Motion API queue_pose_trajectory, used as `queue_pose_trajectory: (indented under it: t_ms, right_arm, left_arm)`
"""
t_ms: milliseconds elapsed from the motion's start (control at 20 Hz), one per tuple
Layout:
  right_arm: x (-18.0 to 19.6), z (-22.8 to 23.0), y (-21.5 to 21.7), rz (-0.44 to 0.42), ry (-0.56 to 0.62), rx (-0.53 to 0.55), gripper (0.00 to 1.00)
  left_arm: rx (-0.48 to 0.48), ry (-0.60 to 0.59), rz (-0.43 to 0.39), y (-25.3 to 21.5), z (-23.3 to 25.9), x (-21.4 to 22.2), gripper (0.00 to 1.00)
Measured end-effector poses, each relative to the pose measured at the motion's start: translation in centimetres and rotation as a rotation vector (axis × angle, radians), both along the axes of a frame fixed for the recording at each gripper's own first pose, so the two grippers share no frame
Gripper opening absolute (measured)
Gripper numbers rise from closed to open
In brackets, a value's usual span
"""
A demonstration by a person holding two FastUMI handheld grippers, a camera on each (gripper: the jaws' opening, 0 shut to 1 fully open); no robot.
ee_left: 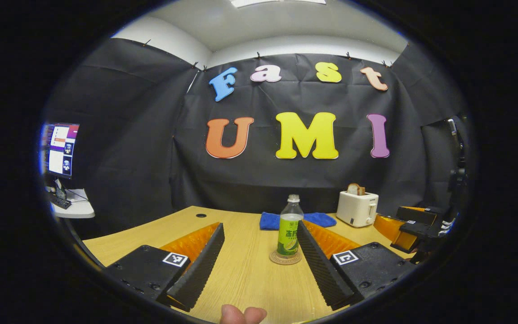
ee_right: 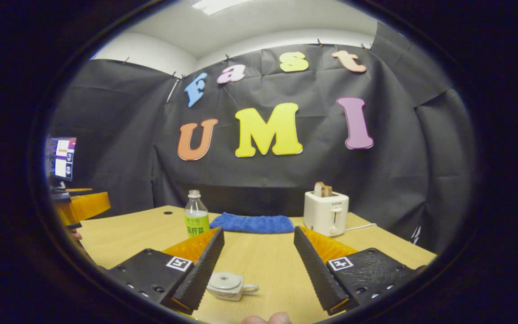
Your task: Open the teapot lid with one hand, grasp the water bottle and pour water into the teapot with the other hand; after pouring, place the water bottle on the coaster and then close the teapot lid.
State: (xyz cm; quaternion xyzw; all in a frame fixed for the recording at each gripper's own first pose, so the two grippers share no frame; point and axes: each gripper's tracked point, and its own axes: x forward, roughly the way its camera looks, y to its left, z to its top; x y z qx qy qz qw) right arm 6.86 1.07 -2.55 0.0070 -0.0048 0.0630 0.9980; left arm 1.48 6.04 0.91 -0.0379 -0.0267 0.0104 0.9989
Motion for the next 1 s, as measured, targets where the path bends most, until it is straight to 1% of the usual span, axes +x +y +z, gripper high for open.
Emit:
queue_pose_trajectory:
  t_ms: [150, 200, 250, 400, 500, 850, 1000]
  right_arm:
    - [-2.9, 2.0, -0.7, -0.02, -0.036, -0.033, 0.92]
    - [-3.9, 2.5, -0.7, -0.02, -0.043, -0.029, 0.94]
    - [-4.8, 2.7, -0.7, -0.017, -0.041, -0.019, 0.92]
    - [-7.4, 3.6, -1.1, -0.03, -0.049, 0.005, 0.94]
    - [-8.4, 4.3, -0.9, -0.035, -0.066, 0.006, 0.94]
    - [-9.3, 4.2, 0.1, -0.047, -0.046, 0.008, 0.94]
    - [-9.0, 3.9, 0.3, -0.06, -0.029, -0.004, 0.95]
  left_arm:
    - [-0.016, -0.013, -0.036, -2.2, 1.3, -1.1, 1.0]
    - [-0.016, -0.01, -0.049, -2.8, 1.4, -1.6, 1.0]
    - [-0.013, -0.005, -0.059, -3.3, 1.5, -2.1, 1.0]
    - [0.024, -0.008, -0.051, -3.7, 2.3, -3.3, 1.0]
    - [0.042, -0.023, -0.049, -3.9, 2.7, -3.9, 1.0]
    - [0.04, -0.004, -0.057, -3.6, 2.4, -4.3, 1.0]
    - [0.037, 0.016, -0.063, -3.4, 1.8, -4.1, 1.0]
